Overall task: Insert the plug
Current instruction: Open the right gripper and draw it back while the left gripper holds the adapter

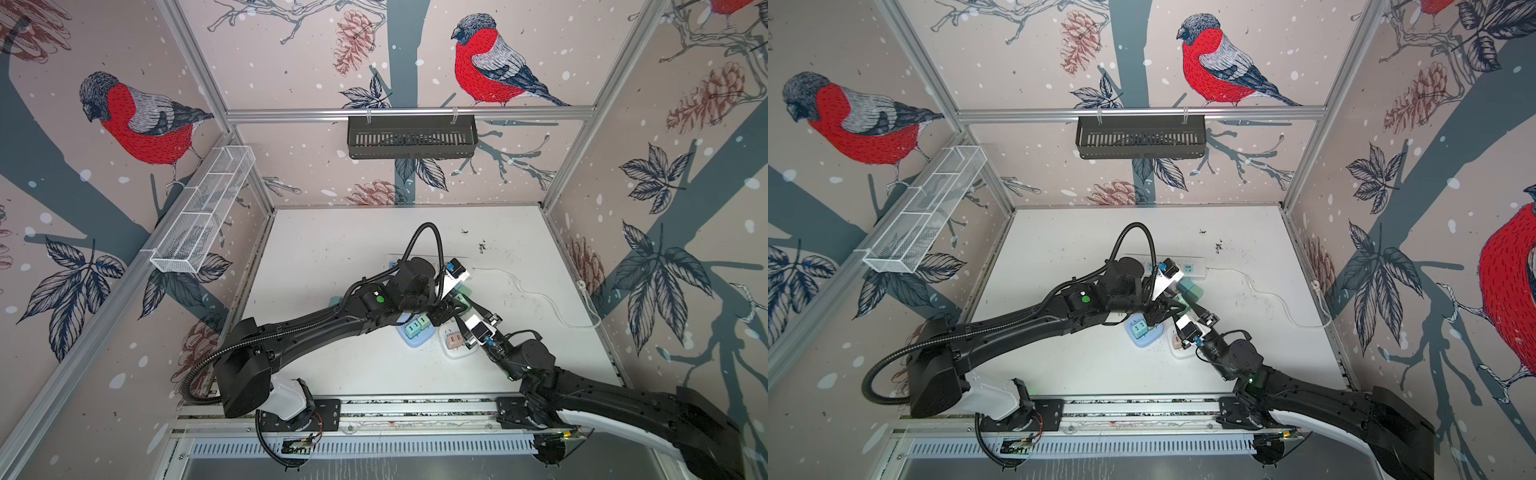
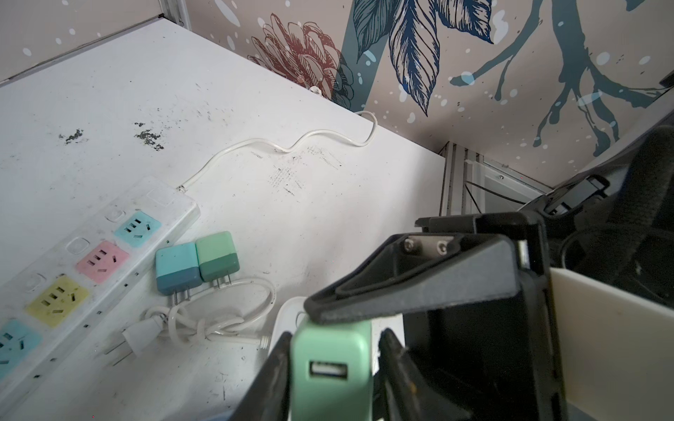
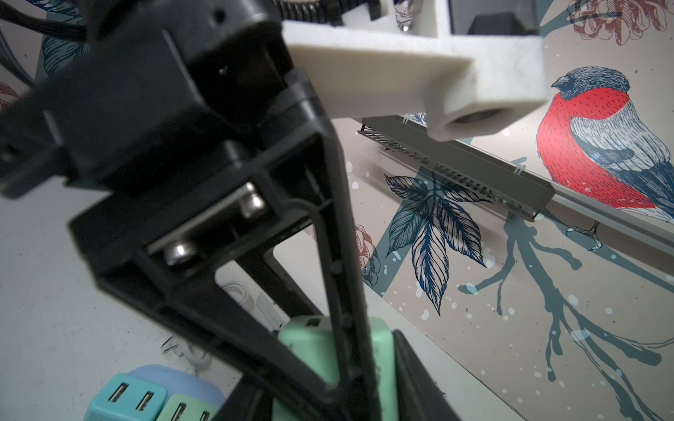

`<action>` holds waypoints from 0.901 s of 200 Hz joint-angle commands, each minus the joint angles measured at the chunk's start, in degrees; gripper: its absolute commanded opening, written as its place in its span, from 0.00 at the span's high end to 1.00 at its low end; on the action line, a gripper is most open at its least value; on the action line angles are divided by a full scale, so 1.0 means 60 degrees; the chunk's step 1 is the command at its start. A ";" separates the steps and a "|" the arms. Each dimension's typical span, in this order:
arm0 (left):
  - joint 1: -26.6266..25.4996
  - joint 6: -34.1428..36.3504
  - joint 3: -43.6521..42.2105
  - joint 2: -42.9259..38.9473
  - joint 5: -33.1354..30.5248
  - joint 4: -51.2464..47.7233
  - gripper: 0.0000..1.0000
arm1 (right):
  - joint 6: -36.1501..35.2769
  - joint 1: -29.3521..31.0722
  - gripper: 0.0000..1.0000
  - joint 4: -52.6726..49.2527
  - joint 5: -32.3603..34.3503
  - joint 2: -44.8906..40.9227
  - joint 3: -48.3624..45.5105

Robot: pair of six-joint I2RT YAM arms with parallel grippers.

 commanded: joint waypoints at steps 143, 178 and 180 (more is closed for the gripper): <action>0.1622 -0.0257 0.0110 0.0047 0.0375 -0.0239 1.00 | 0.0805 -0.0526 0.00 0.0717 0.0169 -0.0001 -0.0054; 0.2731 -0.0810 -0.1064 -0.0919 0.0171 0.1166 1.00 | 0.1647 -0.1011 0.00 0.0440 0.0293 -0.0018 0.0071; 0.2797 -0.0833 -0.1132 -0.0988 0.0152 0.1253 1.00 | 0.1725 -0.1054 0.00 0.0440 0.0286 -0.0025 0.0064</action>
